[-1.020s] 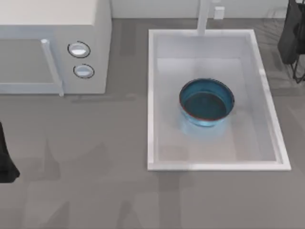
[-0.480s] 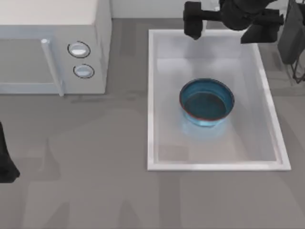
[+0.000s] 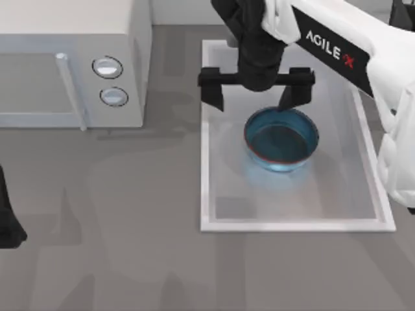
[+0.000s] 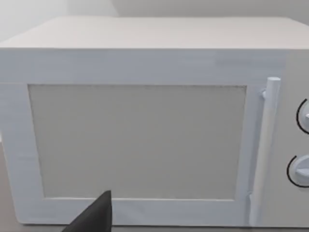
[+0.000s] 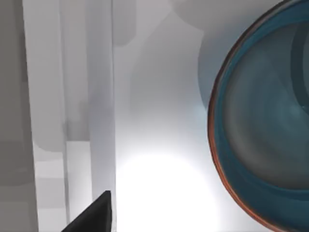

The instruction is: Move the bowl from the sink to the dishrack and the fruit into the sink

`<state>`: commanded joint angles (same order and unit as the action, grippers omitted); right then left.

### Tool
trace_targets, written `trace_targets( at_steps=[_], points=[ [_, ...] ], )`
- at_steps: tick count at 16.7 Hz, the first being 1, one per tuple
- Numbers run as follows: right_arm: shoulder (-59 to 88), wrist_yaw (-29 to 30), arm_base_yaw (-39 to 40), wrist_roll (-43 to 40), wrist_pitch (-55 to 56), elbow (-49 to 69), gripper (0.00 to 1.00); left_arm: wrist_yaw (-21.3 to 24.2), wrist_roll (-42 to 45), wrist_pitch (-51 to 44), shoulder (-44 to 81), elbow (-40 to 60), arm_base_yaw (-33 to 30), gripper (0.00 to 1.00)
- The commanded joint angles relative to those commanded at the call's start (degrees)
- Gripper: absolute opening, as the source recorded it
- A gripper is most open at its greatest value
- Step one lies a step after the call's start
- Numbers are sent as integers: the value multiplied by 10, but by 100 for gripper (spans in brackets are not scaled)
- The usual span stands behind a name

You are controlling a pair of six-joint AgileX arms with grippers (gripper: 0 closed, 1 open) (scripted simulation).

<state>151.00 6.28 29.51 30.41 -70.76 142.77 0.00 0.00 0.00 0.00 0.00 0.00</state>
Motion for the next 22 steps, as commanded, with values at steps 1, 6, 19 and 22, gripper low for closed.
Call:
trace_targets(
  at_steps=[1,6,19,22],
  points=[
    [15,1,2,3,-7,15,100,0,0,0,0,0,0,100],
    [25,2,4,4,-11,24,100,0,0,0,0,0,0,100],
    [130,1,-7,-6,110,9,100,0,0,0,0,0,0,100],
    [130,1,-7,-6,110,9,85,0,0,0,0,0,0,100]
  ],
)
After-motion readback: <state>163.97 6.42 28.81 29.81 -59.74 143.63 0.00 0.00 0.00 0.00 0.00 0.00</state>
